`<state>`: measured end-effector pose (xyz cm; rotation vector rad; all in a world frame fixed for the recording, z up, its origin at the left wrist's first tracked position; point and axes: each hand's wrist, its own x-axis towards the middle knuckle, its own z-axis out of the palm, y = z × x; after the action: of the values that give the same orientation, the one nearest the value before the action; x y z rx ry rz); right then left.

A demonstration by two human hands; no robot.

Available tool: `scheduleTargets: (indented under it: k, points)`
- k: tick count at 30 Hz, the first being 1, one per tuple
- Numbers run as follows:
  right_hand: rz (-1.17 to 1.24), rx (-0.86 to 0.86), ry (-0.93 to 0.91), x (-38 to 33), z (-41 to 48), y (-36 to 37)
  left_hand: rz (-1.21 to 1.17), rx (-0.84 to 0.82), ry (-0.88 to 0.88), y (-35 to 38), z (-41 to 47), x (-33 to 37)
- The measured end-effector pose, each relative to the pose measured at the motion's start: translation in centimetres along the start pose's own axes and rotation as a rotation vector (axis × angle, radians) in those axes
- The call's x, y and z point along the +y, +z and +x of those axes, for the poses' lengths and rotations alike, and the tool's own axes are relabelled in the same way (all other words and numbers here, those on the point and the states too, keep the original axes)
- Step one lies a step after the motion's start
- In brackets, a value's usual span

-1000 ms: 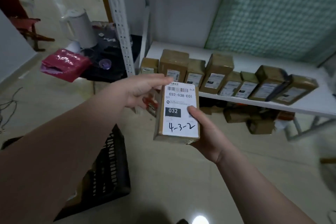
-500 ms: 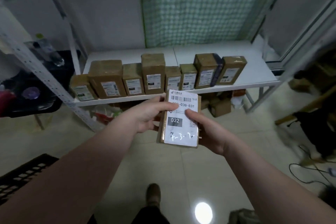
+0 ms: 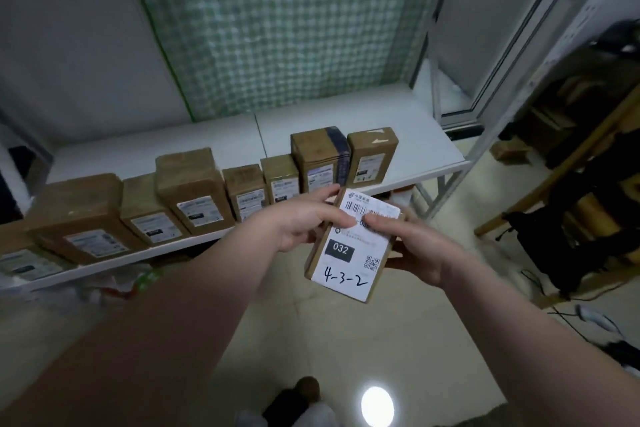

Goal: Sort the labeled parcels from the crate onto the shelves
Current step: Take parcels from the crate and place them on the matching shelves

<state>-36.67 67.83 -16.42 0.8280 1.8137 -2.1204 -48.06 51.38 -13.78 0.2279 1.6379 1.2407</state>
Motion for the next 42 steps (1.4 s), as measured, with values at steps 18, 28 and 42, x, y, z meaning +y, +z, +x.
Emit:
scheduleTargets:
  k: [18,28,42]
  points:
    - [-0.22,-0.179,0.101,-5.6,8.1,-22.9,0.053,0.093,-0.002,14.7,15.2,9.2]
    - [-0.314,-0.211,0.134,-4.4,12.6,-27.0,0.095,0.247,-0.097,16.4,20.0,8.1]
    - [-0.62,0.213,-0.14,-8.2,25.9,-33.1,0.55,0.869,0.06,9.4,30.1,9.4]
